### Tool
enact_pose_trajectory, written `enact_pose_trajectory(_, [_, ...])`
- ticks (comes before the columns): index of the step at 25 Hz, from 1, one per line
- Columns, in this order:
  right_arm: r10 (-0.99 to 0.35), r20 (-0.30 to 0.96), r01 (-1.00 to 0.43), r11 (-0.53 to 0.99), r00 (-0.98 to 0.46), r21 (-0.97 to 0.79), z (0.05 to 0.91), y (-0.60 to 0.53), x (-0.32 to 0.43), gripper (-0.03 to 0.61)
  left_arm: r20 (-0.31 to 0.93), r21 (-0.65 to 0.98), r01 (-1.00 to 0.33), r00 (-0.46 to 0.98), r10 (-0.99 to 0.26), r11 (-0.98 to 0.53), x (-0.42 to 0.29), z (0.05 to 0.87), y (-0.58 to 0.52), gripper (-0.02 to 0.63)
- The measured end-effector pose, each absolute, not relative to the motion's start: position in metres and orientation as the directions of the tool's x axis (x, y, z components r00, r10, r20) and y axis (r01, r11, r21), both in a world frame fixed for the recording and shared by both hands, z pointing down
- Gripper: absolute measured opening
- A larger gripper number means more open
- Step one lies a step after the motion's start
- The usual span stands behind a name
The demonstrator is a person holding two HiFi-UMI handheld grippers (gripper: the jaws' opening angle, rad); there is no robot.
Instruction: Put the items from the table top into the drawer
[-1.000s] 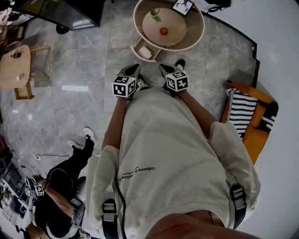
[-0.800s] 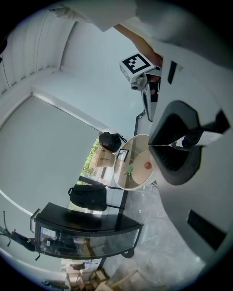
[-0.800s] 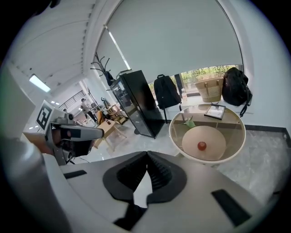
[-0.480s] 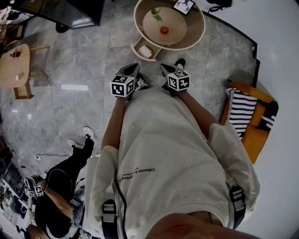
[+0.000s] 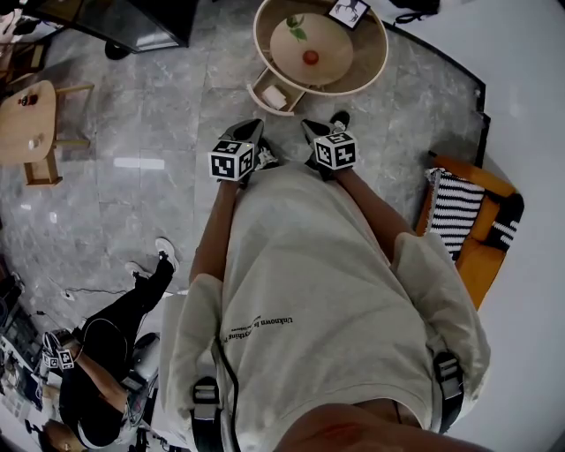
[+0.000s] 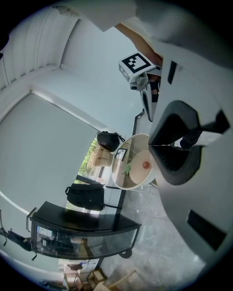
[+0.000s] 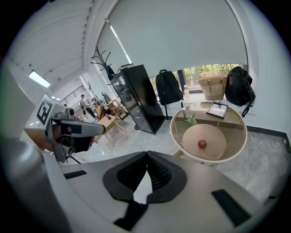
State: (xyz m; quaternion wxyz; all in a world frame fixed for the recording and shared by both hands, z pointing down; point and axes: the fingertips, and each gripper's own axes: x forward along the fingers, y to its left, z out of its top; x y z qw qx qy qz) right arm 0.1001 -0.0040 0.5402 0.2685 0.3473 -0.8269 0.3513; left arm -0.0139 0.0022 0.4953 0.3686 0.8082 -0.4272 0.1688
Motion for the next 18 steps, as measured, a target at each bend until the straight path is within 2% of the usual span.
enact_pose_trajectory(18, [-0.377, 0.691, -0.758, 0.520, -0.616, -0.393, 0.541, -0.002, 0.090, 0.033, 0.587, 0.439, -0.822, 0.568, -0.577, -0.362, -0.024, 0.493, 0.004, 0.021])
